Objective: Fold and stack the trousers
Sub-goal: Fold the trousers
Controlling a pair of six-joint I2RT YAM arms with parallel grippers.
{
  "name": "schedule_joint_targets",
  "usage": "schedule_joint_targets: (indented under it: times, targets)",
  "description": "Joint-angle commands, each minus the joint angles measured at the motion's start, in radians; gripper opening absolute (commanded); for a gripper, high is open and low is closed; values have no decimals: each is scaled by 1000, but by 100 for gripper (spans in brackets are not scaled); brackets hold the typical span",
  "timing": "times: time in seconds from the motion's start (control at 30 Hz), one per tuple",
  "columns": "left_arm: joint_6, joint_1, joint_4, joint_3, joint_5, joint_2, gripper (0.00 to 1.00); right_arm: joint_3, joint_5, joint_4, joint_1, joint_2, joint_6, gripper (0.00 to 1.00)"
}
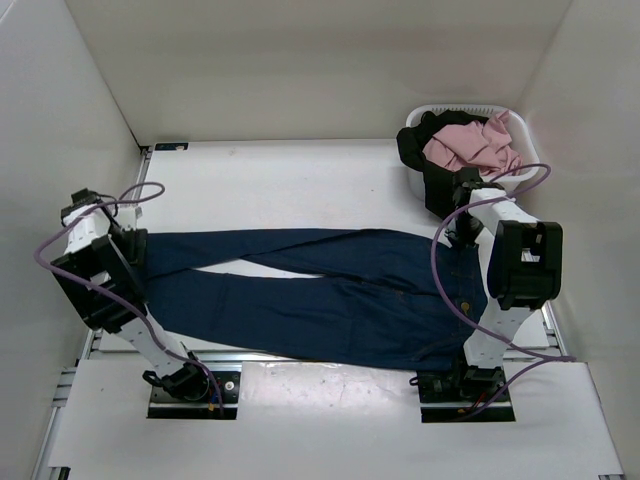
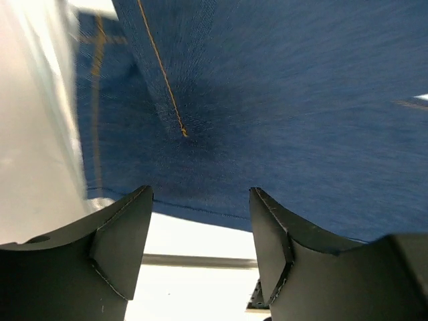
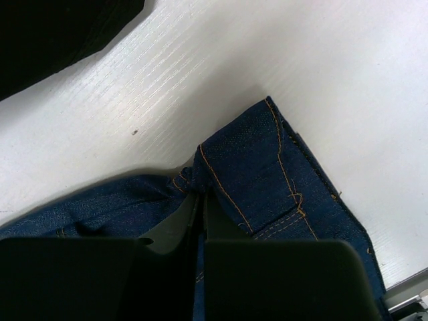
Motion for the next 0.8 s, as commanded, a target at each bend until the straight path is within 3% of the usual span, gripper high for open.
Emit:
schedule_joint_targets:
  times: [0.0,0.57,0.73,0.77]
  targets:
    - [-3,44,79,-47,2,58,71,4,27,-18,17,-9,-24,0]
    - [-40,53,72,59,159,203,72,2,47,-7,26,-8,-33,0]
    - [-50,53,50,78,150,275,60,11,47,-16,26,1,-33,0]
    - [-50,53,50,87,150,275,48,11,56,-16,26,1,-33,0]
